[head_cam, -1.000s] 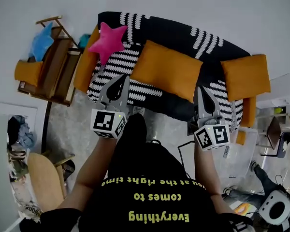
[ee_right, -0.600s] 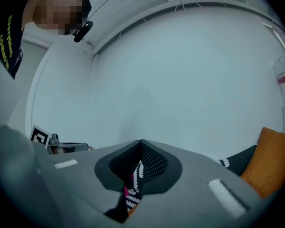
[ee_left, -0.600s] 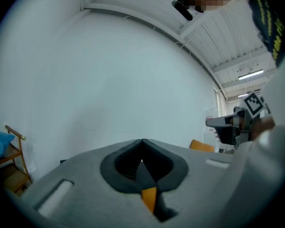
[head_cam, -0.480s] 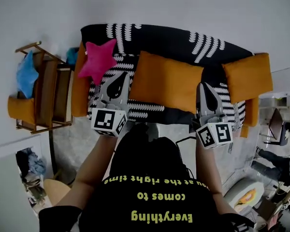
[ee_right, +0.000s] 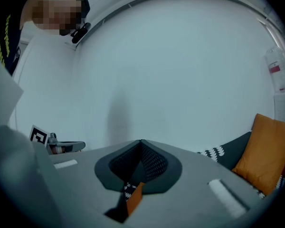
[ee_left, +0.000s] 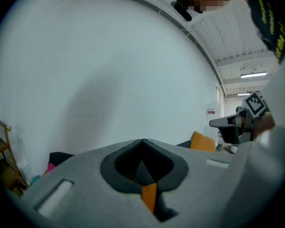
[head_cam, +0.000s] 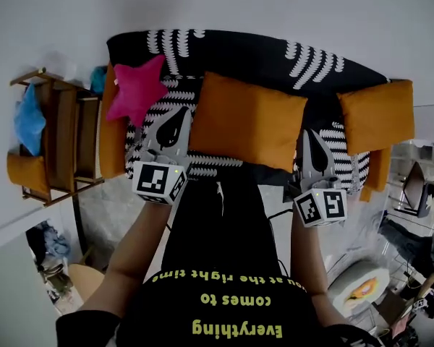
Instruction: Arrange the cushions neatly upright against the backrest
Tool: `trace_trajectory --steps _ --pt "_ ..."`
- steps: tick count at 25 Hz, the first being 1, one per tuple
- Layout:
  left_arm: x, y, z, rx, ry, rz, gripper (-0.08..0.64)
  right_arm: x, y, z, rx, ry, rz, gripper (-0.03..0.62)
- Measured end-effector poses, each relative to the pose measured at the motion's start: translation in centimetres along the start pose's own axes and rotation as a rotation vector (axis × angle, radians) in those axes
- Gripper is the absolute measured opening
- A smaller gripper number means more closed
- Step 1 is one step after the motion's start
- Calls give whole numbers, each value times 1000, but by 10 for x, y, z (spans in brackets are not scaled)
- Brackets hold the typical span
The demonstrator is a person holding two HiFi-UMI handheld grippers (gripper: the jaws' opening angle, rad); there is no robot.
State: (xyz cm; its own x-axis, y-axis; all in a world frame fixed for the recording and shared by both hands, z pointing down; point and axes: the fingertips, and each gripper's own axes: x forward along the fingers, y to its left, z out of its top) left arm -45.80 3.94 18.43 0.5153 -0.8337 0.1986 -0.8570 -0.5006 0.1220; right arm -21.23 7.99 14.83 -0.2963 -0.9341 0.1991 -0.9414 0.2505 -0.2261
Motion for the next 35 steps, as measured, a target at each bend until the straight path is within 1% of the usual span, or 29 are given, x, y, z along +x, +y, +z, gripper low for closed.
trace_trajectory --steps 6,9,14,19,25,27,30,32,35 --pt "37 -1 -26 -16 26 73 -3 27 -35 -30 21 75 82 11" --pt "55 2 -37 -11 40 106 -3 41 -60 -40 27 89 90 11" --pt "73 13 -62 -13 63 156 -2 62 -104 -65 36 128 63 11" --pt "88 26 -98 -37 94 169 -3 76 -127 -107 45 182 44 11" --pt "118 37 -158 -74 145 155 -3 96 -150 -164 74 231 3 12" --pt "126 41 -179 -77 164 143 -2 106 -155 -181 75 237 -5 12" --pt "136 44 -210 -80 204 131 -3 115 -168 -208 94 246 -40 12" --pt "144 50 -233 -86 239 138 -3 122 -181 -231 108 268 -64 21" --pt "158 67 -267 -96 298 176 -3 131 -199 -273 74 331 -90 34"
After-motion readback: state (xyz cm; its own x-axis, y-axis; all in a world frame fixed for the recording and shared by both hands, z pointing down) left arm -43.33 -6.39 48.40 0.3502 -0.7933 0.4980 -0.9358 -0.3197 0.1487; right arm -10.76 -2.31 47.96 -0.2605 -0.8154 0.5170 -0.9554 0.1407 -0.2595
